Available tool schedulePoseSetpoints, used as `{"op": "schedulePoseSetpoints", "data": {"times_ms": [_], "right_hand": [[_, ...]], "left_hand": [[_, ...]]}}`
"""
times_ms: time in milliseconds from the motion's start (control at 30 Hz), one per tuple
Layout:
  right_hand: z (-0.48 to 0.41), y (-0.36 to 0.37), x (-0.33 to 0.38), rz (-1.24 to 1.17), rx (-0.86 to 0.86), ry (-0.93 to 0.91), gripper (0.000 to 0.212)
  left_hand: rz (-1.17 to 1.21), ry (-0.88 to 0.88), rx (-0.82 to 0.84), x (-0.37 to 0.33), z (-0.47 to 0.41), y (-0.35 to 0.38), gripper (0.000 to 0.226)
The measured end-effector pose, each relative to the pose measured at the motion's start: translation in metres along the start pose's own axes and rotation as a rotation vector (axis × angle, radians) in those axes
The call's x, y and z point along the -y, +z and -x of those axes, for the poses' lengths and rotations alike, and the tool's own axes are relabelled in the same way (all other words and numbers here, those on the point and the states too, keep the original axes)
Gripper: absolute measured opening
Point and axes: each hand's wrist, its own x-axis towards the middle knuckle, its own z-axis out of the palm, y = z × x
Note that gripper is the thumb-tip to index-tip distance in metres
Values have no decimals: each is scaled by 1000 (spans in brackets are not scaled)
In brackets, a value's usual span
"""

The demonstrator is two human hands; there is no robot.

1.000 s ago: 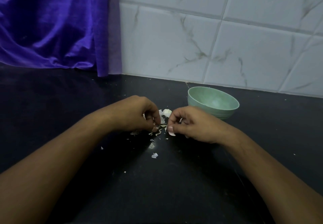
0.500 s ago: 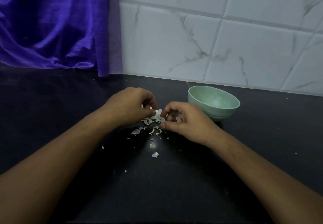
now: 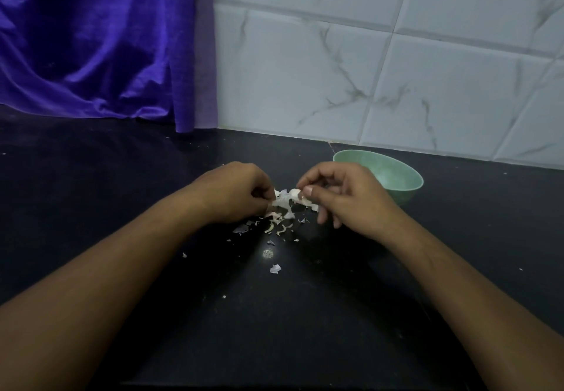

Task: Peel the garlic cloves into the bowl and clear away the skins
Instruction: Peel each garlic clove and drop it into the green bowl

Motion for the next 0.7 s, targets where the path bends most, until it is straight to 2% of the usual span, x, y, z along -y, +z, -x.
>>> {"op": "schedulePoseSetpoints", "data": {"times_ms": [100,167,267,367,433,533,700], "right_hand": [[2,-7,3,171,-101,-20,15],[4,-10,5,310,-120,-21,14],[6,-8,9,551,-70,-8,10],[7,1,5,836,13,24,20],[7,7,2,942,47,46,20],[6,10,1,900,57,19,10],[7,9,3,679,61,-1,10]], "left_hand": [[46,8,-3,-2,0,-1,20],[38,13,-27,-3,1,-2,22],[43,7,-59,-3,1,-2,18],[59,-2,-86,-4,1,-3,15],[61,-7,-94,-6,2,-3,14],[62,-9,-102,-7,3,-3,13],[33,-41,-134,-4,3,-7,9]]}}
